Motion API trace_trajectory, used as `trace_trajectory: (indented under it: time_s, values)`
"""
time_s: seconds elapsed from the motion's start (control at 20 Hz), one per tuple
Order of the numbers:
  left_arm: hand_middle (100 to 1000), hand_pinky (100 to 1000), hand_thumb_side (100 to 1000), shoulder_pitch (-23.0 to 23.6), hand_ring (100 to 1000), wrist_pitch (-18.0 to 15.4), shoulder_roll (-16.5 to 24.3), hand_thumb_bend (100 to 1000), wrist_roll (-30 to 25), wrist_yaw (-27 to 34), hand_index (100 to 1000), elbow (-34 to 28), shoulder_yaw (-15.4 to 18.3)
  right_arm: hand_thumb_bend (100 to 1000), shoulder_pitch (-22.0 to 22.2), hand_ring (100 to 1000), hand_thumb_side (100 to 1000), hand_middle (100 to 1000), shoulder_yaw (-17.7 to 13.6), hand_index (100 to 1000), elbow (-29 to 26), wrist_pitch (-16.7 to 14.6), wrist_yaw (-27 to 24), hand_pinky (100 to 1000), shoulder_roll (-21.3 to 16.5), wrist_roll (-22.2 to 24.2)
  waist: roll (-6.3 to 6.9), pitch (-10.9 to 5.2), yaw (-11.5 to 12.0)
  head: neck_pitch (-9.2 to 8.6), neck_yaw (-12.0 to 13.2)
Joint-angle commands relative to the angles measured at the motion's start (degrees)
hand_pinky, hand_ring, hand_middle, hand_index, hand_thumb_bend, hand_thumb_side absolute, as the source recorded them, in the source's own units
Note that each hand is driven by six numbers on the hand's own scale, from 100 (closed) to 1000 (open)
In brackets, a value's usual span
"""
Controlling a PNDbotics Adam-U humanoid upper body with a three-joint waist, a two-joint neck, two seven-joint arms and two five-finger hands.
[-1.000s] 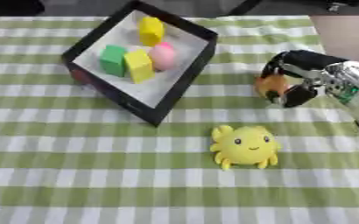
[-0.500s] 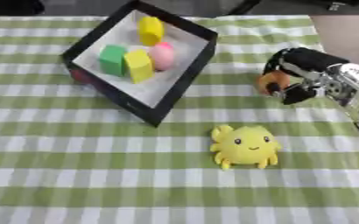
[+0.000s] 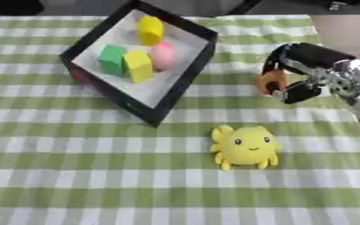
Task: Pick up objects on the table and place them in the box.
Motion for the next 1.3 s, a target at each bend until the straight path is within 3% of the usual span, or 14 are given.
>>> trace_trajectory:
  time_s: [0.05, 0.35, 0.55, 0.95, 1.3]
  values:
    - [778, 858, 638, -0.3, 788, -0.1, 1.5, 386, -0.1, 0.1, 832, -0.8, 0.1, 100, -1.1, 656, 100, 629, -2.1, 663, -5.4, 1.1, -1.7, 749, -3.7, 0.3, -0.87, -1.82, -0.2, 0.23, 0.2]
    - [778, 858, 635, -0.2, 788, -0.2, 1.7, 388, -0.1, 0.1, 831, -0.8, 0.1, 100, -5.0, 650, 100, 630, -3.4, 657, -10.4, 3.2, -4.0, 748, -3.4, 2.4, -1.21, -2.58, -0.2, 0.54, 0.3]
    - [778, 858, 634, 0.1, 788, -0.2, 2.0, 388, 0.1, 0.0, 831, -0.8, 0.2, 100, -10.9, 650, 100, 629, -2.4, 656, -10.9, 3.0, -4.0, 751, -0.6, 4.9, -1.42, -3.10, -0.2, 0.98, 0.1]
    - [780, 860, 626, 0.6, 790, -0.4, 2.3, 393, 0.4, 0.0, 831, -0.8, 0.4, 100, -26.3, 648, 100, 628, 2.4, 653, 0.7, 0.4, -0.6, 750, 14.6, 11.1, -1.04, -4.49, 0.4, 1.67, -1.4]
    - [780, 861, 613, -0.1, 791, -0.8, 2.9, 399, 1.1, -0.2, 830, -1.4, 0.9, 100, -30.4, 644, 100, 625, 2.0, 651, 10.0, -2.5, 3.9, 746, 23.7, 11.0, -1.07, -4.96, 1.8, 2.01, -2.8]
